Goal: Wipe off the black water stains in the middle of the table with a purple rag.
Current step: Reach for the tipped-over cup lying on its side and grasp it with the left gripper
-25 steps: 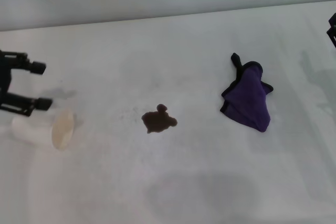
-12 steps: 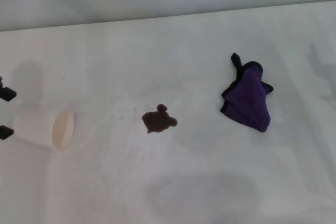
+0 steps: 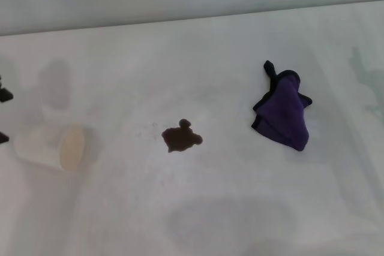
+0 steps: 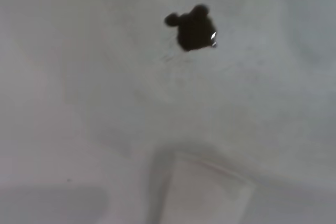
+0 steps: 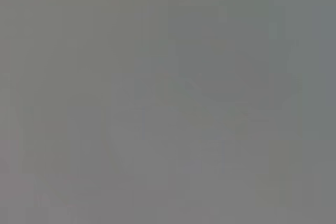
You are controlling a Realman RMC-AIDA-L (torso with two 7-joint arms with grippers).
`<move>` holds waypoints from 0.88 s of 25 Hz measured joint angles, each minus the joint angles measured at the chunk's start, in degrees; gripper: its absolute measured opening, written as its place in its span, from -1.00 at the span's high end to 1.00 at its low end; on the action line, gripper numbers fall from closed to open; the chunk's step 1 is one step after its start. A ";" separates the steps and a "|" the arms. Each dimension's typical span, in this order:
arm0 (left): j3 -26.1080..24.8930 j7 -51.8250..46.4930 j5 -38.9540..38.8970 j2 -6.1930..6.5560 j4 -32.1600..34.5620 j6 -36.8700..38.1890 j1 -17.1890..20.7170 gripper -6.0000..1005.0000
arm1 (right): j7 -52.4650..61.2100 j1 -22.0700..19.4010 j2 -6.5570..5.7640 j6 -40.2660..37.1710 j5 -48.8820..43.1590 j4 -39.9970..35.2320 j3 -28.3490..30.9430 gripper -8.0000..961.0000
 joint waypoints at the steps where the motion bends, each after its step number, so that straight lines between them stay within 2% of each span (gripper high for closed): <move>1: 0.00 0.63 0.37 -1.28 -1.09 -2.15 -0.56 -0.74 | 0.02 -0.07 0.05 0.02 -0.15 0.08 -0.09 -0.74; 4: 0.00 3.26 2.38 -3.98 -3.24 -5.25 -1.88 -0.74 | 0.04 -0.22 0.18 0.17 -0.05 0.38 -0.07 -0.74; 6: 0.00 4.40 3.54 -4.66 -3.66 -5.76 -2.55 -0.74 | 0.07 -0.11 0.19 0.11 0.03 0.53 0.01 -0.74; 14: -0.12 5.09 2.67 -4.72 -3.54 -7.10 -2.69 -0.74 | 0.36 0.03 0.28 1.55 -0.29 0.65 0.00 -0.74; 22: -0.11 8.64 -4.02 -4.84 -2.69 -8.43 0.38 -0.74 | 1.82 -1.24 0.21 1.49 0.12 0.77 0.32 -0.74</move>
